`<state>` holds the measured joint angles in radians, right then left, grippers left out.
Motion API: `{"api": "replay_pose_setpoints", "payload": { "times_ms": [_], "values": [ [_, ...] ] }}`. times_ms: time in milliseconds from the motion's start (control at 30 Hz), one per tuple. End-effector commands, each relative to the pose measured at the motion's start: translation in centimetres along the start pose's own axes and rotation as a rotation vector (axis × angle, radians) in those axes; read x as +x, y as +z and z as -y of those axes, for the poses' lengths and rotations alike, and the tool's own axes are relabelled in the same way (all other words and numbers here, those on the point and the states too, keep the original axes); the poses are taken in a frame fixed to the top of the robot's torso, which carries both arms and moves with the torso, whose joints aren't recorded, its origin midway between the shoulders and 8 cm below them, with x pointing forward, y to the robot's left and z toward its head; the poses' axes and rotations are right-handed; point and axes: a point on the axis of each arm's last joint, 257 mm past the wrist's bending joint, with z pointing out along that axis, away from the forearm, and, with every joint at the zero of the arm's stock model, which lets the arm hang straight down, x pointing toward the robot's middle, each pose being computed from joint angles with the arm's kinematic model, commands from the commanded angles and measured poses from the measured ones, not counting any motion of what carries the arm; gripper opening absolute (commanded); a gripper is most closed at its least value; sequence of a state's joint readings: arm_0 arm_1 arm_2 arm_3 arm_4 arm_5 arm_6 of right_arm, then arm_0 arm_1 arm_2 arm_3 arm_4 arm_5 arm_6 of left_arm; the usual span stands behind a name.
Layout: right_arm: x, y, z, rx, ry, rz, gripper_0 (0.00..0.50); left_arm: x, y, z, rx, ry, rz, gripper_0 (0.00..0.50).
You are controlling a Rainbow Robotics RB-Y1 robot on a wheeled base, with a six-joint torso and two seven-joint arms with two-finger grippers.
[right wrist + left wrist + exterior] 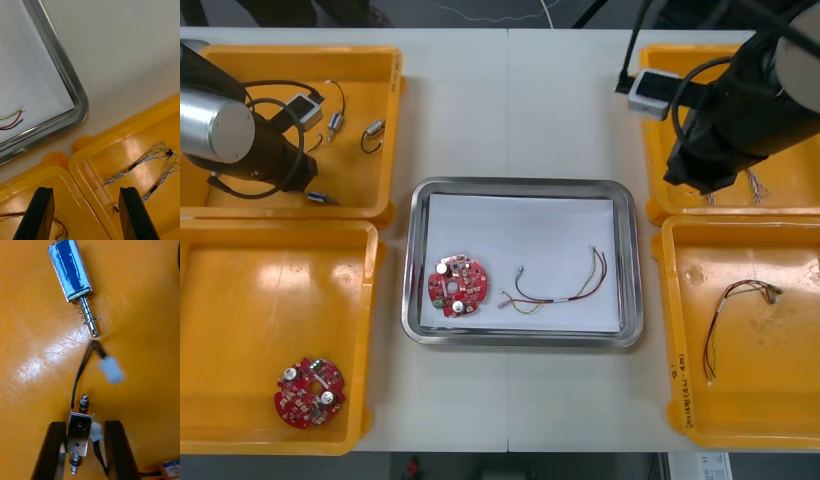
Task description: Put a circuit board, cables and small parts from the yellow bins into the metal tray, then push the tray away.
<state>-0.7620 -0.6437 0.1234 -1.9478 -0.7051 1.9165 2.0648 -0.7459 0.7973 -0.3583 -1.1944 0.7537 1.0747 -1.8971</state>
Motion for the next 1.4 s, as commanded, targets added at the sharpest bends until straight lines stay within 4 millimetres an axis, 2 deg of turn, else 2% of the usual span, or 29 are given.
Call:
{"api": "replay_pose_setpoints", "payload": {
  "times_ms": [33, 267, 400, 633, 733, 867, 1067, 1400],
  "values": [
    [3.4, -1.7, 5.0, 0.079, 0.187, -0.012, 0.500, 1.3, 0.3, -0.6, -0.017, 0.131, -0.019, 0.000],
    [6.9, -2.1, 8.6, 0.131, 0.330, -0.051, 0.500, 1.2, 0.3, -0.6, -0.017, 0.135, -0.018, 0.000],
    [7.8, -2.3, 9.7, 0.134, 0.376, -0.060, 0.500, 1.2, 0.2, -0.6, -0.014, 0.134, -0.017, 0.000],
    [9.5, -1.9, 12.0, 0.097, 0.493, -0.090, 0.500, -0.8, -0.8, -0.3, 0.001, 0.113, 0.033, 0.000],
    [9.9, -1.5, 12.6, 0.072, 0.531, -0.115, 0.500, -1.5, -2.1, -0.6, 0.006, 0.114, 0.027, 0.001],
    [10.5, -0.8, 12.6, 0.034, 0.558, -0.139, 0.500, -1.9, -3.4, -0.9, 0.015, 0.107, 0.011, 0.000],
    [10.1, 0.9, 14.4, 0.032, 0.588, -0.103, 0.500, -2.6, -5.5, -1.0, 0.022, 0.105, 0.007, 0.000],
    [10.7, 3.8, 16.8, 0.040, 0.646, -0.069, 0.500, -4.0, -9.1, -1.0, 0.038, 0.094, 0.003, 0.000]
  ]
}}
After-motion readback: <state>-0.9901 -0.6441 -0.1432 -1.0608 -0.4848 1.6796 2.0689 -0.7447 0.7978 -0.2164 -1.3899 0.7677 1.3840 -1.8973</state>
